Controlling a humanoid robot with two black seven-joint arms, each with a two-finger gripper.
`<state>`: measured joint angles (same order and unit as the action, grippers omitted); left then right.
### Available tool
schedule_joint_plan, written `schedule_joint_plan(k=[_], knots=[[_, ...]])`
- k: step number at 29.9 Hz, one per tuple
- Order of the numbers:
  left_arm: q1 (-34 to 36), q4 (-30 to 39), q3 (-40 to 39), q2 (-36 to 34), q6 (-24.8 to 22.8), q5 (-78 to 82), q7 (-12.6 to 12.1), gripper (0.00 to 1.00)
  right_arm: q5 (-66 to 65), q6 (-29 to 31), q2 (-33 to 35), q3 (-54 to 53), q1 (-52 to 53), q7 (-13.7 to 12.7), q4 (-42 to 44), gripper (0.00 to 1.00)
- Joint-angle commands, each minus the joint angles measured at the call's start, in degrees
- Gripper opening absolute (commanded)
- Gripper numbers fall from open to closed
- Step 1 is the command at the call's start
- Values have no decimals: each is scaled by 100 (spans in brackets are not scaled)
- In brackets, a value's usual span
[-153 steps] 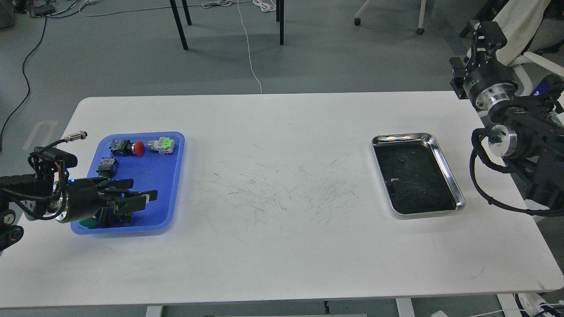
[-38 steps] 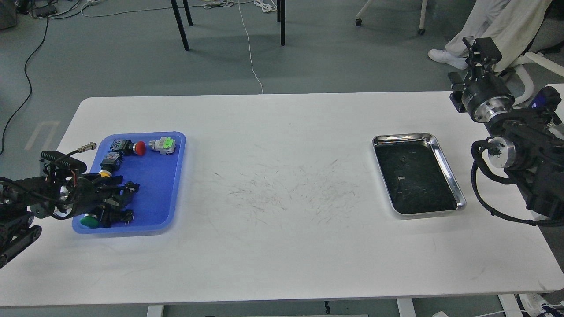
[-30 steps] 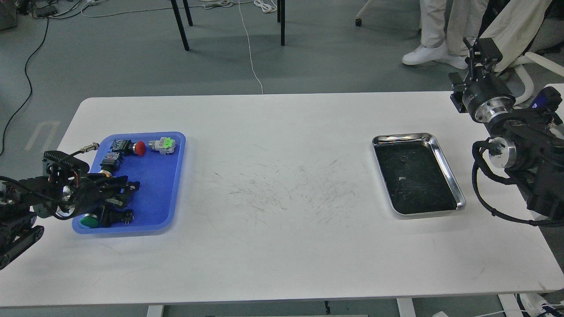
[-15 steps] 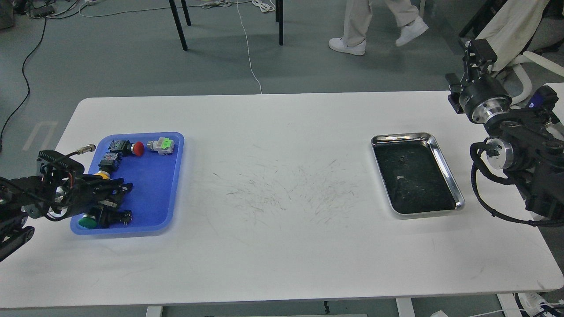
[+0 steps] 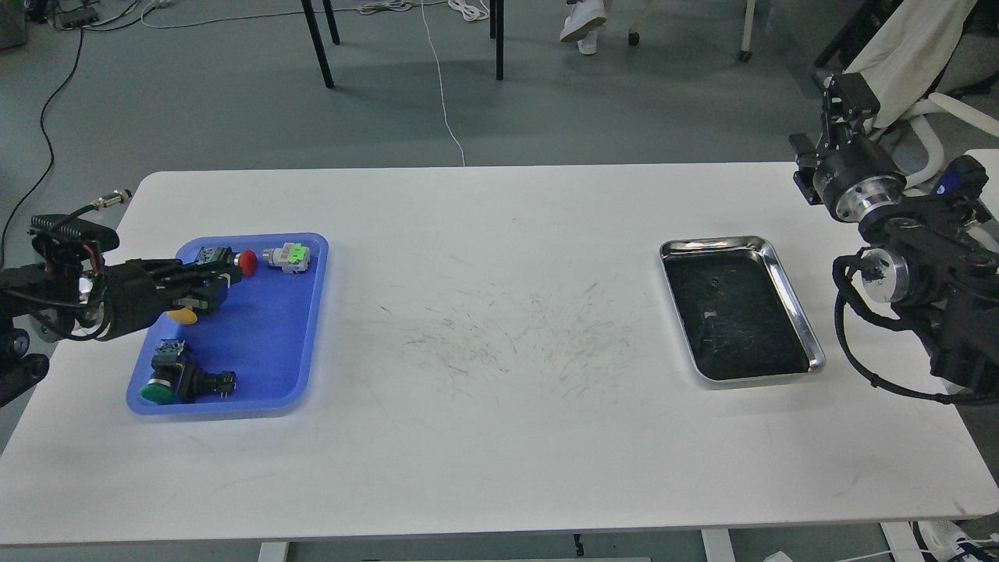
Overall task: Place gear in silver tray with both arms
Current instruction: 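Lift the black gear and carry it toward the silver tray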
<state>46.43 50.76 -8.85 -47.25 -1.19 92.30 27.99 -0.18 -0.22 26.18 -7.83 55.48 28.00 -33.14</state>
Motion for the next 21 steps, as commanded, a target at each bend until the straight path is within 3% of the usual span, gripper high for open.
schedule_joint_plan(k=[1, 9, 16, 21], knots=[[330, 145, 7, 154, -4, -90, 1, 5, 0, 4, 1, 1, -2, 0, -8, 95], [1236, -162, 68, 1216, -197, -46, 1, 5, 0, -13, 1, 1, 7, 0, 0, 95], [1641, -1048, 559, 2886, -285, -55, 1, 5, 0, -75, -16, -35, 42, 0, 0, 95], [1571, -1796, 798, 4011, -268, -55, 1, 5, 0, -101, -8, -35, 42, 0, 0, 95]])
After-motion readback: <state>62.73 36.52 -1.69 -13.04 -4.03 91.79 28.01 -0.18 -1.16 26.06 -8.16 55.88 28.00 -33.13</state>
